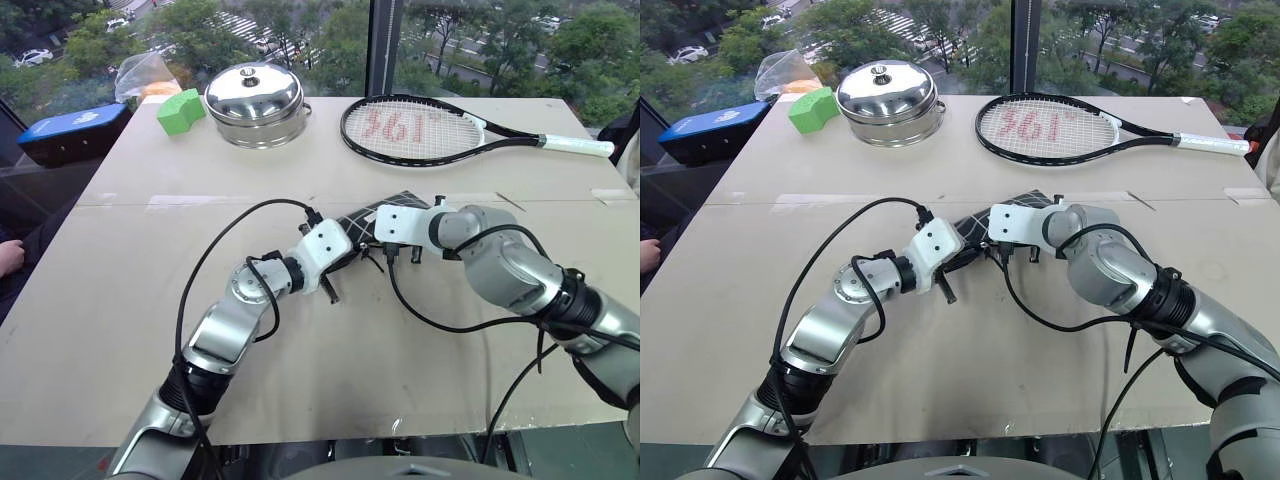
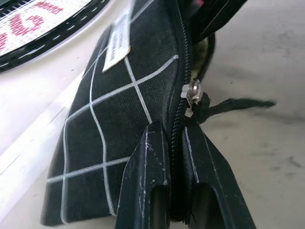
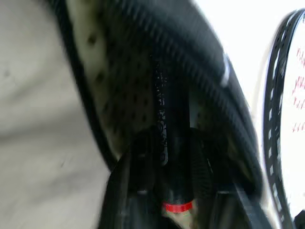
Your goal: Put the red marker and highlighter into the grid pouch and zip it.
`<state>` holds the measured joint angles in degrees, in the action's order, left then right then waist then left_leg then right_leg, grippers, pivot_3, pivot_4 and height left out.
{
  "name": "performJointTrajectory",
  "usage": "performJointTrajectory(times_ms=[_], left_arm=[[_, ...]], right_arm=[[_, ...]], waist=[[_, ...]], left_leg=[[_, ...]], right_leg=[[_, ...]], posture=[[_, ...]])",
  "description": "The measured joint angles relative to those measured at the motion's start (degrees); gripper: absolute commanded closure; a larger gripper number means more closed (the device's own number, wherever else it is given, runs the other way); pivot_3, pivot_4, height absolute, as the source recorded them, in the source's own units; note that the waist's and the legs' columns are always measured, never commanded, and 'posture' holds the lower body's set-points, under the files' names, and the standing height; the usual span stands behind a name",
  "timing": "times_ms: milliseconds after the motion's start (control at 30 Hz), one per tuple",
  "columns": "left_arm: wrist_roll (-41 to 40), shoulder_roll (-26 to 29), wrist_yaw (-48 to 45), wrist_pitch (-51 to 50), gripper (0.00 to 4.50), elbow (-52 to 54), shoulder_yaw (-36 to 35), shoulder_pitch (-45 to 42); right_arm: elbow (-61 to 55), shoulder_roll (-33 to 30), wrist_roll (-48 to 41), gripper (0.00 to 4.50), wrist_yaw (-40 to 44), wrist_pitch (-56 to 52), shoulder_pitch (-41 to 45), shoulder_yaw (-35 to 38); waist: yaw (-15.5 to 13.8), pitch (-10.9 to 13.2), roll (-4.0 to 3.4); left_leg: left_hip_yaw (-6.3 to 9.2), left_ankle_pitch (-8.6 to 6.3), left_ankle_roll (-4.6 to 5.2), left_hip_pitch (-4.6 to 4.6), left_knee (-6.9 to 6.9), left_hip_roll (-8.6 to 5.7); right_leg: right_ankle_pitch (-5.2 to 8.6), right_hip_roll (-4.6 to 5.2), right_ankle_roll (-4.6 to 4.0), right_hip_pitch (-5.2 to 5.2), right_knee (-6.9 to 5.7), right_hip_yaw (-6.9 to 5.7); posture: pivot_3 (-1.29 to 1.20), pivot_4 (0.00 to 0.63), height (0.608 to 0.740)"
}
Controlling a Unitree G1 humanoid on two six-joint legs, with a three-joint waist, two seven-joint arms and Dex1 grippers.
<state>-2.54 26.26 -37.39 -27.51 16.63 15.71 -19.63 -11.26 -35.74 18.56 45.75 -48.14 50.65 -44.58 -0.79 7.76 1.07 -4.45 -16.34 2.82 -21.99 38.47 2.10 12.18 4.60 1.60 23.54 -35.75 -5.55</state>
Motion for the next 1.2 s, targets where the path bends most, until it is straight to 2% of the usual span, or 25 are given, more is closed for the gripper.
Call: performJointTrajectory(times_ms=[67, 167, 200, 267, 300, 400, 467, 567, 633, 800, 967, 1200], left_arm=[[-1.1, -0.9, 0.0, -1.0, 4.5, 0.0, -0.4, 0.0], [-3.5, -1.5, 0.0, -3.5, 4.5, 0.0, -2.7, 0.1], [-4.5, -2.0, 0.1, -4.7, 4.5, 0.0, -3.6, 0.0], [-5.4, -2.0, 0.1, -5.9, 4.5, -0.1, -4.6, 0.0], [-6.3, -2.0, 0.0, -7.0, 4.5, -0.1, -5.3, -0.1], [-6.8, -1.8, -0.3, -7.9, 4.5, -0.3, -6.0, -0.6], [-6.9, -1.3, -0.9, -8.0, 4.5, -0.8, -6.0, -1.0], [-7.3, -0.7, -1.5, -8.1, 4.5, -1.7, -6.2, -1.3], [-7.8, -0.6, -2.3, -8.4, 4.5, -1.9, -6.2, -2.0], [-8.5, 0.2, -3.4, -8.8, 4.5, -1.9, -6.2, -2.7], [-9.0, 1.5, -4.9, -9.2, 4.5, -1.9, -6.1, -3.0], [-9.0, 2.1, -5.2, -9.6, 4.5, -1.9, -6.2, -3.7]], right_arm=[[0.6, 0.2, -0.2, 1.39, -0.1, 1.4, -1.0, 0.9], [-2.9, 2.1, -6.6, 1.39, 1.6, -3.4, -7.1, 11.3], [-6.8, 2.3, -11.6, 1.39, 4.0, -7.9, -10.2, 18.0], [-10.5, 2.2, -16.2, 1.39, 6.5, -12.0, -12.5, 24.0], [-14.7, 3.1, -21.7, 1.39, 8.7, -16.5, -15.1, 31.3], [-21.1, 6.3, -30.0, 1.39, 10.3, -23.0, -17.3, 41.6], [-24.8, 8.9, -35.0, 1.39, 9.9, -26.7, -21.8, 46.1], [-25.9, 10.7, -37.7, 1.39, 7.5, -28.8, -27.1, 45.7], [-26.2, 14.9, -38.3, 1.39, 3.1, -29.1, -29.1, 44.1], [-22.3, 23.6, -37.9, 1.39, -6.1, -27.2, -29.1, 41.2], [-12.6, 31.1, -38.0, 1.39, -12.7, -21.0, -26.7, 41.3], [-7.5, 32.3, -39.5, 1.39, -15.0, -16.5, -24.4, 41.6]], waist=[[0.0, 0.0, 0.0], [0.0, 0.0, 0.01], [-0.2, 0.0, 0.01], [-0.1, 0.0, 0.01], [-0.1, 0.0, 0.01], [0.1, 0.0, 0.0], [0.0, 0.0, 0.03], [0.0, 0.0, 0.0], [0.1, 0.0, 0.0], [0.1, 0.0, 0.0], [0.1, 0.0, 0.0], [0.2, 0.0, -0.01]], left_leg=[[0.0, 0.0, 0.0, 0.0, -0.01, 0.0], [0.02, 0.0, -0.01, 0.0, 0.01, 0.02], [0.1, 0.0, 0.0, -0.04, 0.01, 0.02], [0.16, 0.0, 0.0, -0.05, 0.03, 0.01], [0.2, -0.01, 0.01, -0.03, 0.02, 0.01], [0.2, -0.15, 0.24, 0.05, 0.0, 0.03], [0.29, -0.15, 0.24, 0.07, -0.03, 0.04], [0.25, -0.15, 0.24, 0.04, -0.03, 0.02], [0.17, -0.13, 0.21, 0.06, -0.02, 0.01], [0.17, -0.01, 0.0, 0.07, -0.02, 0.01], [0.12, 0.0, -0.01, 0.05, -0.02, -0.01], [0.13, 0.0, -0.02, 0.05, -0.04, 0.0]], right_leg=[[0.0, 0.0, 0.0, 0.0, 0.0, 0.0], [-0.01, 0.01, 0.01, -0.02, -0.04, -0.02], [-0.01, 0.03, 0.01, -0.05, -0.02, -0.1], [-0.02, 0.03, 0.01, -0.06, -0.01, -0.14], [-0.02, 0.04, 0.0, -0.08, -0.01, -0.16], [-0.01, -0.01, -0.01, -0.09, -0.06, -0.09], [-0.01, -0.02, -0.03, -0.1, -0.1, -0.1], [-0.01, 0.0, -0.03, -0.07, -0.12, -0.04], [-0.02, -0.02, -0.03, -0.06, -0.13, 0.0], [-0.01, -0.05, -0.03, -0.06, -0.13, -0.02], [-0.01, -0.06, -0.02, -0.05, -0.1, 0.0], [-0.01, -0.07, -0.01, -0.05, -0.09, 0.0]], posture=[[0.0, 0.15, 0.74], [0.0, 0.15, 0.74], [0.0, 0.15, 0.74], [0.0, 0.15, 0.74], [0.0, 0.15, 0.74], [0.0, 0.15, 0.74], [0.0, 0.15, 0.74], [0.0, 0.15, 0.74], [0.0, 0.15, 0.74], [0.0, 0.15, 0.74], [0.0, 0.15, 0.74], [0.0, 0.15, 0.74]])
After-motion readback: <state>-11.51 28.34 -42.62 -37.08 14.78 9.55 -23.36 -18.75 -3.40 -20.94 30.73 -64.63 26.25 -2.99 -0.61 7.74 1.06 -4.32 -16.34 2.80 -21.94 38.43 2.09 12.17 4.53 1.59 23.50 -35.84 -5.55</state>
